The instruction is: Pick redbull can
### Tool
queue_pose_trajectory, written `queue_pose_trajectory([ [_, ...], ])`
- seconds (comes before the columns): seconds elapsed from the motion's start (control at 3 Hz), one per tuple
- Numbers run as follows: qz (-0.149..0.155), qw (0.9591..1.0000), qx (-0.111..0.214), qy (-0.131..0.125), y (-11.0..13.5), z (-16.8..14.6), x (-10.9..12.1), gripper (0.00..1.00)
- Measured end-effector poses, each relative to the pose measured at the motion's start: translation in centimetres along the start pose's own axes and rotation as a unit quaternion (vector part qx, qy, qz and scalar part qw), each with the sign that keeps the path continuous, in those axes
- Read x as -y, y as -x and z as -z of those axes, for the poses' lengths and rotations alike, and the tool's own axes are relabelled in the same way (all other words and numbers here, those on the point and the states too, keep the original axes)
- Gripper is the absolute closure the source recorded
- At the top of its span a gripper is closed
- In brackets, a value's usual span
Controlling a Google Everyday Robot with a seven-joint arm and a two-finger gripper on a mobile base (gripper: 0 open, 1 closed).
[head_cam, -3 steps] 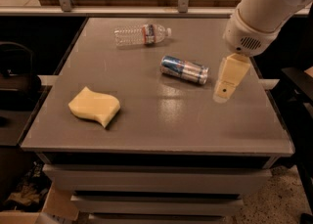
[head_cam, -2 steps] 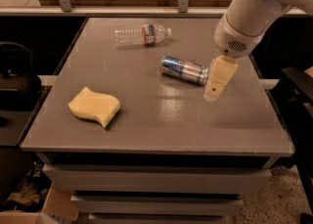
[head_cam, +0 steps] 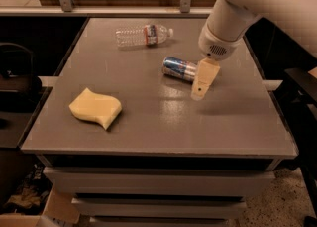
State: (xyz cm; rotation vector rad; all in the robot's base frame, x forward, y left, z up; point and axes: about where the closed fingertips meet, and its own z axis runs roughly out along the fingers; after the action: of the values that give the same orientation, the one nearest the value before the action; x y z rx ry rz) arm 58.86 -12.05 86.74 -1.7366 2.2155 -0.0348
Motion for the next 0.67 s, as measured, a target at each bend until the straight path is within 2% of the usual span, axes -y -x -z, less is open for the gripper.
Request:
queue_pose_trajectory([
  [0.33, 0.002, 1.0000, 0.000, 0.009, 0.77, -1.73, 0.38, 0.17],
  [0.67, 0.002, 0.9999, 0.001, 0.017, 1.32, -2.71, 0.56, 0.40],
])
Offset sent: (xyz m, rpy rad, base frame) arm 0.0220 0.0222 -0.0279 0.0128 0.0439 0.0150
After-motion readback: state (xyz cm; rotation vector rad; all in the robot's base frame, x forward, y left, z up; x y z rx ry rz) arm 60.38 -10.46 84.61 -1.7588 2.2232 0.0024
